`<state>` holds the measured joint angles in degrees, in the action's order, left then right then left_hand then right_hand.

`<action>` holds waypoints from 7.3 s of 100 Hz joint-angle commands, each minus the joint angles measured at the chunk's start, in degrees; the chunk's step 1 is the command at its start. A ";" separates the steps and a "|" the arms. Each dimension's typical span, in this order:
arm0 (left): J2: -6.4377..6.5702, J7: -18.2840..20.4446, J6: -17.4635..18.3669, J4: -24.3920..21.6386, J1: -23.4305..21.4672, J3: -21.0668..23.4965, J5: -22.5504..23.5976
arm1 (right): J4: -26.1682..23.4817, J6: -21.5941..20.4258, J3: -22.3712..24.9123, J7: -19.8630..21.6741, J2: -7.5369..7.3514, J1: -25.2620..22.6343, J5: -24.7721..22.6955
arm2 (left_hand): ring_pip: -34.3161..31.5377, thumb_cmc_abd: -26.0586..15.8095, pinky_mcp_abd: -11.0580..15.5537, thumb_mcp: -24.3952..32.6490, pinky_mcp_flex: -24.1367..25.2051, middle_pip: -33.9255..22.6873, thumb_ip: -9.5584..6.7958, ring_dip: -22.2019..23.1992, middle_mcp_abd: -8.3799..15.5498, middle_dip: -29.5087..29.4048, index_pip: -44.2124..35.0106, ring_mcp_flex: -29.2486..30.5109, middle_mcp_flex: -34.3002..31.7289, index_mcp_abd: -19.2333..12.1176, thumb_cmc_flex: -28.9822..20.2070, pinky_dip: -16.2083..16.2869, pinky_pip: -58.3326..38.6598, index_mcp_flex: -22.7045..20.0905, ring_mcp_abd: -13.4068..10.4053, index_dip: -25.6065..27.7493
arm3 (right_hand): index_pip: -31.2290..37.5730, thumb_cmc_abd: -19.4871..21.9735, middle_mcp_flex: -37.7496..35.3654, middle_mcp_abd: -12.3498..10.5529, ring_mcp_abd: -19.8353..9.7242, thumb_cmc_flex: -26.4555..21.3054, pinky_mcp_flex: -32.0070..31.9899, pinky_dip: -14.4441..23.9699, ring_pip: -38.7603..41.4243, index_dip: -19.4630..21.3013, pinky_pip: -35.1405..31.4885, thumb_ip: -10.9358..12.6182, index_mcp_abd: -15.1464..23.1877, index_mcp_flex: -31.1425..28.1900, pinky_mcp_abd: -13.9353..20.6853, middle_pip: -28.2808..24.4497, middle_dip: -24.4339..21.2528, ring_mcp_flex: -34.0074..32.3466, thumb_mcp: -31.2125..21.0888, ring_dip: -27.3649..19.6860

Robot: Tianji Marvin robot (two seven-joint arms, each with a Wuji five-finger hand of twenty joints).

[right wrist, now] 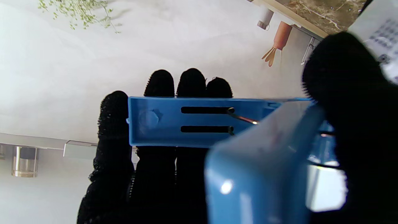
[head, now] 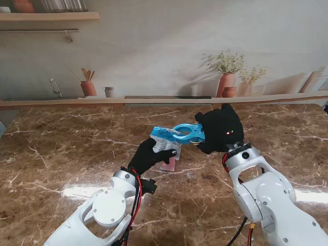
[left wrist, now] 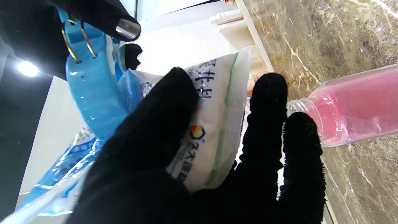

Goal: Fill the seasoning bottle

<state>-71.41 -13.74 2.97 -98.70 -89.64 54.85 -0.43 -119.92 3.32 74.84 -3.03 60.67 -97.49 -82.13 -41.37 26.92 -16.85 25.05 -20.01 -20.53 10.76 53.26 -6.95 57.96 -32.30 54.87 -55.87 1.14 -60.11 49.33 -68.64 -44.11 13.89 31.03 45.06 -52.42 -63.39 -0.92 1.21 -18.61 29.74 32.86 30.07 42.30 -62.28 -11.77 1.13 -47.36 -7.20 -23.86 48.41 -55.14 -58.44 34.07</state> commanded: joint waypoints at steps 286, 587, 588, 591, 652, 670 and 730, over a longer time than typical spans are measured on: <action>-1.80 -8.63 -5.25 -3.48 -0.89 -1.09 5.42 | 3.28 -1.54 3.90 -1.58 2.86 -8.40 36.91 | -1.31 -6.26 0.35 12.00 -4.84 -9.16 -0.39 -5.69 -0.31 -2.25 -22.42 5.62 -4.16 -6.59 -4.75 2.24 -4.19 -5.86 3.79 14.79 | -37.78 14.78 45.98 2.50 0.20 7.68 -25.21 4.96 -17.30 -4.04 27.34 10.14 -11.74 37.17 4.22 12.49 -24.37 33.76 13.57 -10.54; -3.89 3.97 23.00 8.29 3.11 -8.36 -31.50 | 2.68 3.72 -6.73 -14.80 8.55 -0.10 63.30 | -4.45 -7.32 0.30 6.42 12.52 -11.75 -2.13 3.53 6.00 -9.84 -19.28 -1.95 -7.78 -16.15 4.24 13.93 2.22 -2.93 0.80 0.22 | 6.45 13.05 -16.54 -5.29 -0.78 -28.94 25.80 7.19 39.22 21.03 -34.49 5.97 15.40 -24.20 -5.15 -17.93 8.18 -20.09 -25.37 15.14; -3.91 3.76 22.92 8.20 3.06 -8.31 -31.41 | 2.65 3.77 -6.67 -14.74 8.54 -0.12 63.37 | -5.05 -7.39 0.34 6.75 12.45 -12.41 -2.17 4.04 5.79 -8.95 -19.79 -1.87 -7.72 -16.27 4.19 13.97 1.97 -2.74 1.05 1.47 | 5.91 12.70 -16.43 -5.12 -0.55 -28.89 25.76 7.22 38.78 20.46 -34.44 5.56 15.14 -24.03 -5.07 -17.54 7.81 -20.11 -25.42 14.91; -4.00 2.95 22.58 7.91 2.89 -8.14 -31.02 | 2.53 3.98 -6.45 -14.50 8.50 -0.21 63.52 | -6.78 -7.59 0.57 8.23 12.15 -14.32 -2.24 5.70 5.88 -6.28 -20.75 -1.60 -7.74 -16.53 4.50 13.96 1.29 -2.51 1.44 6.10 | 4.27 11.33 -16.16 -4.50 -0.03 -28.41 25.61 7.26 37.54 18.40 -34.31 4.20 14.28 -23.26 -4.55 -16.44 6.49 -20.08 -25.65 14.31; -2.57 1.70 14.78 4.61 1.76 -1.36 -27.11 | -1.06 4.90 1.21 -2.02 5.72 -2.49 65.58 | -8.92 -1.39 -4.99 22.85 -6.76 -11.46 -4.42 0.00 5.15 -7.97 -15.68 7.86 -9.21 -9.41 1.90 11.63 -12.00 -7.24 2.68 -1.71 | 10.00 12.38 -11.85 -0.79 1.19 -23.53 25.25 2.80 18.41 -20.73 -24.26 -3.50 9.03 -5.42 -2.93 -5.51 -8.23 -19.69 -8.53 7.26; -1.61 5.99 12.85 6.34 2.80 -0.95 -26.37 | 0.10 4.64 -0.08 -0.46 5.20 -0.94 63.32 | -2.40 0.47 -5.71 15.81 -3.32 3.97 -2.88 -1.76 5.94 -10.72 -0.56 2.76 -7.84 -7.56 3.67 9.07 -8.49 -2.79 0.50 -14.33 | 11.23 13.66 -11.65 -0.39 0.77 -25.05 25.86 5.36 25.12 -13.94 -25.88 -2.80 10.05 -8.27 -2.81 -9.88 -2.09 -19.74 -8.96 12.32; -1.57 9.31 15.78 9.42 4.59 -2.01 -28.84 | 1.47 6.62 -2.87 0.42 4.81 1.54 59.05 | -8.86 -5.88 -3.33 11.10 -7.09 -7.96 -1.85 1.02 3.99 -7.19 -21.78 6.13 -6.22 -9.58 -1.37 6.14 -10.13 -8.03 1.63 -3.93 | 10.16 10.80 -13.17 -0.05 1.01 -23.31 27.87 6.74 27.47 -13.32 -26.79 -2.55 9.62 -8.76 -2.52 -8.88 -1.99 -19.91 -12.00 12.43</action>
<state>-72.19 -2.49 18.97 -89.11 -84.88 53.02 -29.19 -118.43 10.09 71.58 -4.11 65.60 -95.46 -23.59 -45.90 27.11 -21.29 32.95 -25.23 -22.16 8.99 52.17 -4.54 45.66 -43.16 58.04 -59.45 -2.91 -55.03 56.79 -75.39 -46.65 15.16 19.53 49.53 -42.30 -73.90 0.56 3.31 -40.18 55.98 38.65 59.26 28.87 -87.90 -14.16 9.00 -52.73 -10.86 -33.37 48.08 -72.80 -67.94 47.72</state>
